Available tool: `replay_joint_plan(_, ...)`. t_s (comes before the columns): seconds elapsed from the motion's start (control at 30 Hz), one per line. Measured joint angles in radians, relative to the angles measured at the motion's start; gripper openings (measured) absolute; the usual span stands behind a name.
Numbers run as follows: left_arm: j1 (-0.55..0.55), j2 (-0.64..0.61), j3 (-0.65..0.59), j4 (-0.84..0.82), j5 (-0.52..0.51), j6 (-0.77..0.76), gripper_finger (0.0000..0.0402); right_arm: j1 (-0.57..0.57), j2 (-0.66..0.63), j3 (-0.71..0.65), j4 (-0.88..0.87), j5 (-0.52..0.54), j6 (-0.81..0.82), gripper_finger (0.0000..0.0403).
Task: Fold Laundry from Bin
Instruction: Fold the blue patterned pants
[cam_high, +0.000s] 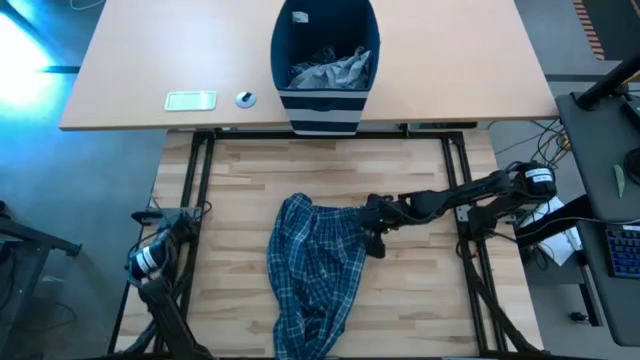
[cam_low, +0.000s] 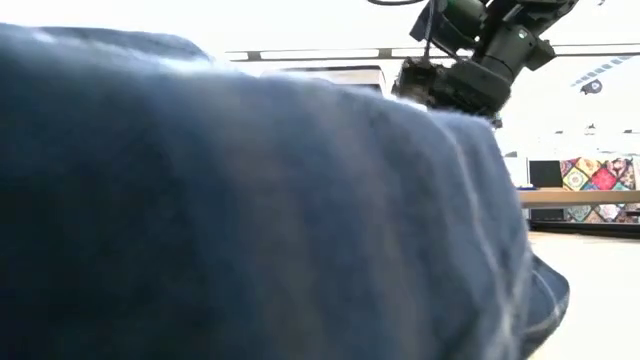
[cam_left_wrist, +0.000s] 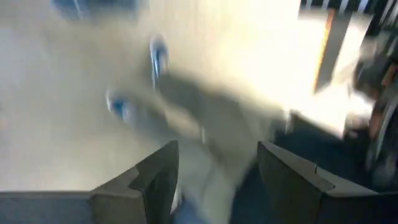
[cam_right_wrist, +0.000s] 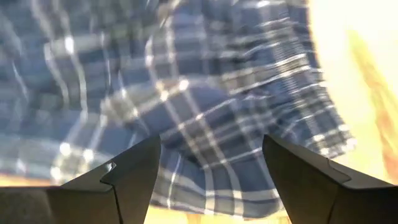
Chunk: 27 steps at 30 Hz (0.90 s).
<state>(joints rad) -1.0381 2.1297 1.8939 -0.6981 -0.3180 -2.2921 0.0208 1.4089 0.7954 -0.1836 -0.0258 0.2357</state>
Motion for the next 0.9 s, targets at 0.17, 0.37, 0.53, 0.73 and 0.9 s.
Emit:
replay_joint_plan(0.17, 0.060, -0.144, -0.098, -0.203, -0.138, 0.024, 0.0201, -0.054, -0.044, 0.001, -0.048, 0.000, 0.248, 0.0279)
replay_joint_plan(0.37, 0.135, -0.439, -0.469, -0.121, -0.276, 0.076, 0.0201, -0.080, -0.051, -0.008, -0.149, 0.031, 0.427, 0.0277)
replay_joint_plan(0.53, 0.316, -0.728, -0.797, -0.010, -0.229, 0.263, 0.0201, -0.081, -0.031, -0.013, -0.149, 0.131, 0.475, 0.0269)
replay_joint_plan(0.73, 0.716, -0.908, -1.059, 0.195, 0.018, 0.769, 0.0202, -0.080, -0.014, -0.014, -0.146, 0.183, 0.515, 0.0254)
replay_joint_plan(0.9, 1.044, -0.935, -1.163, 0.262, 0.164, 1.160, 0.0215, -0.078, -0.014, -0.014, -0.148, 0.183, 0.524, 0.0249)
